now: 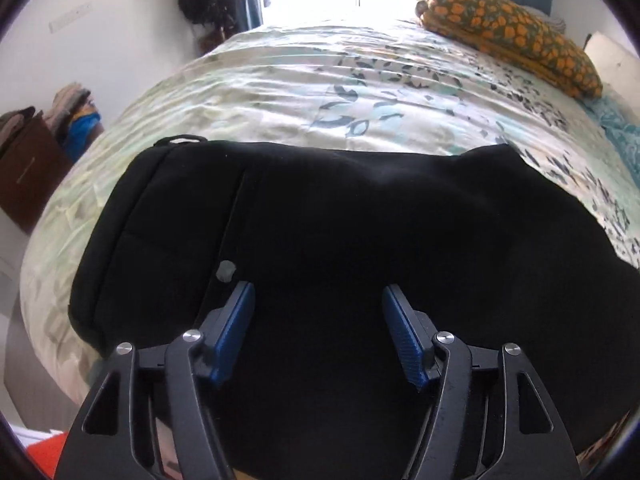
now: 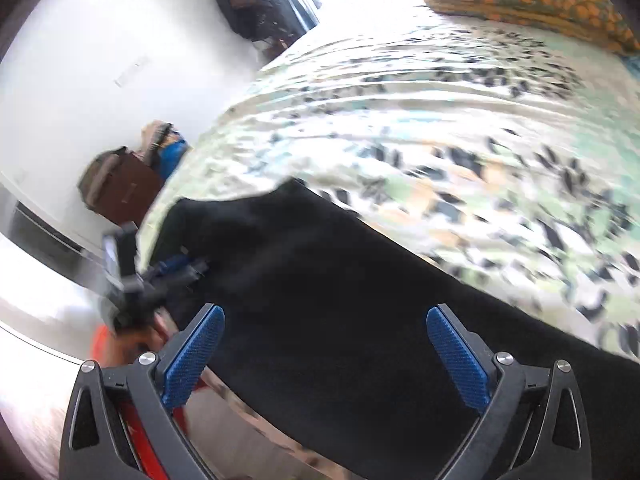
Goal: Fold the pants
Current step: 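Open the left tool, then the right tool, releasing the trousers, then smooth the folded black trousers with both open tools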
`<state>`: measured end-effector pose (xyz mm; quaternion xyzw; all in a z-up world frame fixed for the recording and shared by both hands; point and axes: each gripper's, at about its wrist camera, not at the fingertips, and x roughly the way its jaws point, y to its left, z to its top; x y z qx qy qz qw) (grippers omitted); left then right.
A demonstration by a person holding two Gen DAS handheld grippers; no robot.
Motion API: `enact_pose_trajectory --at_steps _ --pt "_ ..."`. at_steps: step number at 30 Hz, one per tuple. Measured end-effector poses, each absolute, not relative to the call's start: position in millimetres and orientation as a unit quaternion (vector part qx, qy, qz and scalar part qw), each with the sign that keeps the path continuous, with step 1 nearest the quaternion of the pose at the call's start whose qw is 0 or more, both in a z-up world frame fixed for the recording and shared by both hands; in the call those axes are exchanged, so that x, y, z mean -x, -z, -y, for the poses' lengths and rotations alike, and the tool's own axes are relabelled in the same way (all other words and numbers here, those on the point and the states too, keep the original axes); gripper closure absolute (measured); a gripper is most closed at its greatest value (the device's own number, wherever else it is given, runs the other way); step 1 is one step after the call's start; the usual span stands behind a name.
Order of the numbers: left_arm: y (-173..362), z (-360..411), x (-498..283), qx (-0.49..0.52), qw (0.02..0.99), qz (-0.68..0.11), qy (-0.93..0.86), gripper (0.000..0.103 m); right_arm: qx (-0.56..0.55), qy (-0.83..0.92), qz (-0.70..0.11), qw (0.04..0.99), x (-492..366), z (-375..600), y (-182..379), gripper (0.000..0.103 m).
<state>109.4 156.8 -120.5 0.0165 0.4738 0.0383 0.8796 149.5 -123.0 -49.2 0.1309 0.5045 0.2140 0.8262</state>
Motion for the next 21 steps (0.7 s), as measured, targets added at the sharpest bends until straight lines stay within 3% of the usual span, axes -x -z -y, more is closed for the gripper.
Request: enact_pose_trajectory --at_steps 1,3,4,7,8,9,13,17,21 --pt "120 -154 -109 -0.027 0.879 -0.474 -0.039 0.034 -0.154 -0.239 -0.51 0.812 -172 103 51 0.006" --pt "122 -151 -105 -0.033 0.882 -0.468 -0.034 0.033 -0.19 -0.268 -0.532 0.78 -218 63 71 0.028" --pt "121 -153 -103 -0.032 0.883 -0.468 -0.033 0.033 -0.199 -0.271 -0.551 0.764 -240 44 88 0.031" --pt "116 -156 -111 -0.024 0.88 -0.474 -0.025 0.034 -0.171 -0.225 -0.621 0.731 -294 8 150 0.057" --pt "117 -157 -113 -0.019 0.879 -0.475 -0.023 0.034 -0.161 -0.197 -0.627 0.737 -306 9 160 0.074" --pt "117 -160 -115 -0.015 0.878 -0.477 -0.022 0.034 -0.173 -0.176 -0.608 0.755 -315 18 158 0.077" --pt "117 -163 -118 -0.003 0.877 -0.481 -0.02 0.033 -0.175 -0.17 -0.526 0.815 -312 51 108 0.063" --pt "103 -167 -114 0.028 0.885 -0.463 -0.028 0.034 -0.096 -0.188 -0.498 0.841 -241 75 66 0.045" --pt "95 -156 -103 0.045 0.893 -0.447 0.03 0.034 -0.008 -0.151 -0.523 0.839 -126 101 82 0.043"
